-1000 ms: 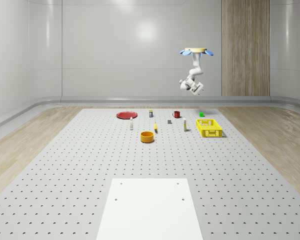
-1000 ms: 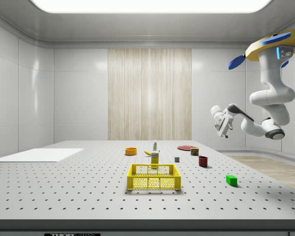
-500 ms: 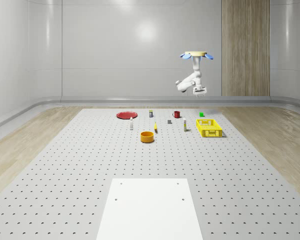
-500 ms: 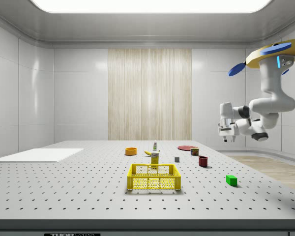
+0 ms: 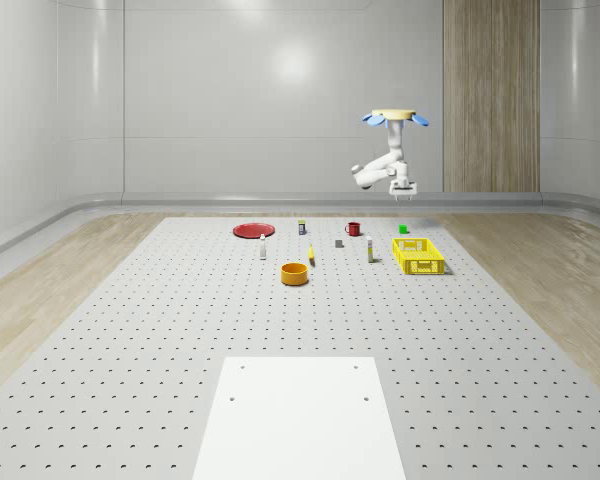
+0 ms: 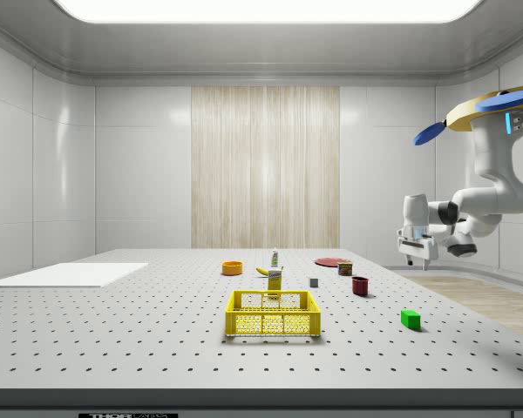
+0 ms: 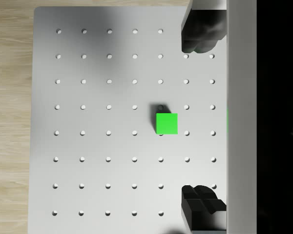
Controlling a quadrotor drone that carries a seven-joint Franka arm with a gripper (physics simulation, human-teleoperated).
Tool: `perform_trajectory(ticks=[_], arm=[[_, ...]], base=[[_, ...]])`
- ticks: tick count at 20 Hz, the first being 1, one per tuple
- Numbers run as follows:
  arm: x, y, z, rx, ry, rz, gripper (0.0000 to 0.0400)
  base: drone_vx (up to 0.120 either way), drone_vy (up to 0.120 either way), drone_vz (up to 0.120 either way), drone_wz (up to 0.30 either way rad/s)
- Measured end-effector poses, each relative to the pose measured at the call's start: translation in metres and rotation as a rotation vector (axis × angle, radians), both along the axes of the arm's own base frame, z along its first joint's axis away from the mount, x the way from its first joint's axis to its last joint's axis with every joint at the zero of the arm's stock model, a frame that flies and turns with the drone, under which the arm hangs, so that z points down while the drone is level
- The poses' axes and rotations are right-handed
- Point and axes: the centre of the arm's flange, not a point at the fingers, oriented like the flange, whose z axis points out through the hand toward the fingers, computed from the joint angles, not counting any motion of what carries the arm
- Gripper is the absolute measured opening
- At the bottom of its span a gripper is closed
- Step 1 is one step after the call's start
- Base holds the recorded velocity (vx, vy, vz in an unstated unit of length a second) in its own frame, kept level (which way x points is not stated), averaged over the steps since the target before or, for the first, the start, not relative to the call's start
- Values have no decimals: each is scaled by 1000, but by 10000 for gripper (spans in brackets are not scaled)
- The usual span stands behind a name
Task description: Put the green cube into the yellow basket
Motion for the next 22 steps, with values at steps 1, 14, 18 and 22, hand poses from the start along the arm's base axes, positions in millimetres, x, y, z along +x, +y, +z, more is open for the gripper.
perform_trajectory(ticks=[1,14,18,22], arm=[[0,0,0,-3,0,0,400],[0,-2,0,-17,1,0,400],[0,-2,0,-18,1,0,400],[0,-2,0,-18,1,0,400]], base=[[0,0,-120,0],[0,0,-120,0],[10,0,-120,0],[20,0,-120,0]])
